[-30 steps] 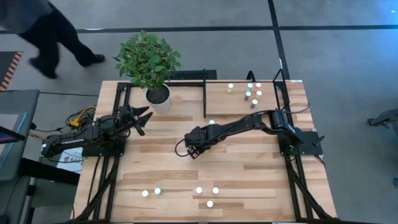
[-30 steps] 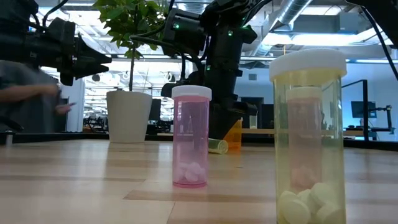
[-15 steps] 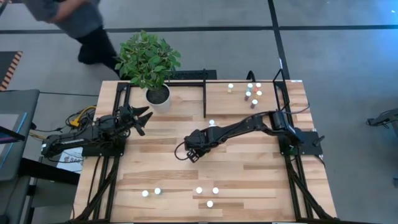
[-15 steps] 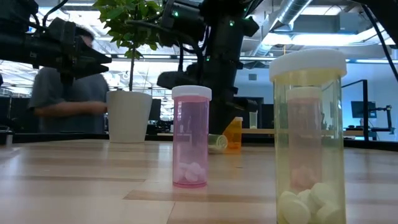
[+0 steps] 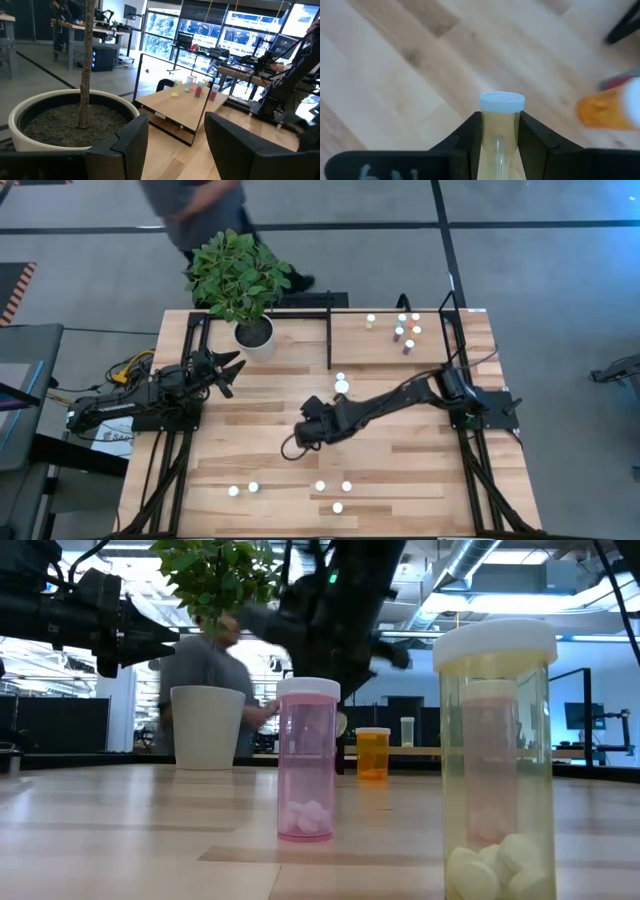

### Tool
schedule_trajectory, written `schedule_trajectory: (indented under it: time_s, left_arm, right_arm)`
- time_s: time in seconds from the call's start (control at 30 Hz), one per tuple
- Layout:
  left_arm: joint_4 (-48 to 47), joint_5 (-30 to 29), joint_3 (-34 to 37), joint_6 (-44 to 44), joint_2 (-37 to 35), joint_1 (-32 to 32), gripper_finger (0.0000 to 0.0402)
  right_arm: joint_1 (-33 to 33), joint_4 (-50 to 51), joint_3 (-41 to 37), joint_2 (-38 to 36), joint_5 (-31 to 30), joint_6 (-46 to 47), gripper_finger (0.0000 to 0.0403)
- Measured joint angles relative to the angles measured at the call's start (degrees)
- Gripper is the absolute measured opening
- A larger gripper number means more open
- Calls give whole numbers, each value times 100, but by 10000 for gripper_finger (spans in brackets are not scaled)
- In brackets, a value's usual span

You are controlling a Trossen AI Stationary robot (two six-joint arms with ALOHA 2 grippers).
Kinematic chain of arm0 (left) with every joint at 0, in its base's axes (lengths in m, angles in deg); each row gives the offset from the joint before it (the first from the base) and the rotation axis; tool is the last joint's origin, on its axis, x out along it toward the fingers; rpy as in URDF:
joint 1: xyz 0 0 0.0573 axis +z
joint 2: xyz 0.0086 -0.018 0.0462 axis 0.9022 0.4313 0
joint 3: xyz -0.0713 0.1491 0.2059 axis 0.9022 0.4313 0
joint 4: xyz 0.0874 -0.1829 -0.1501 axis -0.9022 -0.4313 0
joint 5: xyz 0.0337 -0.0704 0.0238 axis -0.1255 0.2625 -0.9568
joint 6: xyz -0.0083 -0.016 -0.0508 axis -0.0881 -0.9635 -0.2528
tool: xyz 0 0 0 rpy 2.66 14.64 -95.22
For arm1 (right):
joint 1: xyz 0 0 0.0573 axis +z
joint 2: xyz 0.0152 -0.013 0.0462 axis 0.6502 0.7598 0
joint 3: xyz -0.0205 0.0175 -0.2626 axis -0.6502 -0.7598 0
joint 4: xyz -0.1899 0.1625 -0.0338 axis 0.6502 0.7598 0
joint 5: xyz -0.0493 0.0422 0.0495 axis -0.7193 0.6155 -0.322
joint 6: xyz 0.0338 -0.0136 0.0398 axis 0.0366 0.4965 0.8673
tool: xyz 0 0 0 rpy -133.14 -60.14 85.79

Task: Pick and place medicine bottles onto shelf by color
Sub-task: Put the right yellow pill bottle on the shelf

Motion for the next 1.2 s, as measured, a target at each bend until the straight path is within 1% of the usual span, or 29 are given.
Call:
schedule_trajectory:
  time_s: [0.07,0.13,0.3,0.5,0.67,0.73,0.93,1.07,1.2]
  left_arm:
    - [0,0,1,0,0,0,181]
    - [0,2,1,0,0,0,181]
    - [0,-3,1,0,0,-1,181]
    - [-2,11,2,1,3,0,181]
    - [2,11,0,0,-2,-2,181]
    - [0,15,2,2,0,0,181]
    - [0,15,0,0,0,-2,181]
    - [0,17,0,0,0,0,181]
    - [0,17,0,1,0,-1,181]
  right_arm:
    - [134,90,7,-61,-375,184,123]
    - [221,302,6,-164,-579,408,123]
    - [253,776,-21,-452,-628,733,116]
    - [168,1170,-426,-1254,-724,1076,110]
    - [151,1177,-1179,-2130,-1016,1522,109]
    - [168,1122,-1554,-2442,-1247,1810,109]
    - [385,888,-2726,-3205,-2287,2964,109]
    - [513,905,-3313,-3459,-2994,3739,108]
    - [545,906,-3743,-3492,-3583,4304,108]
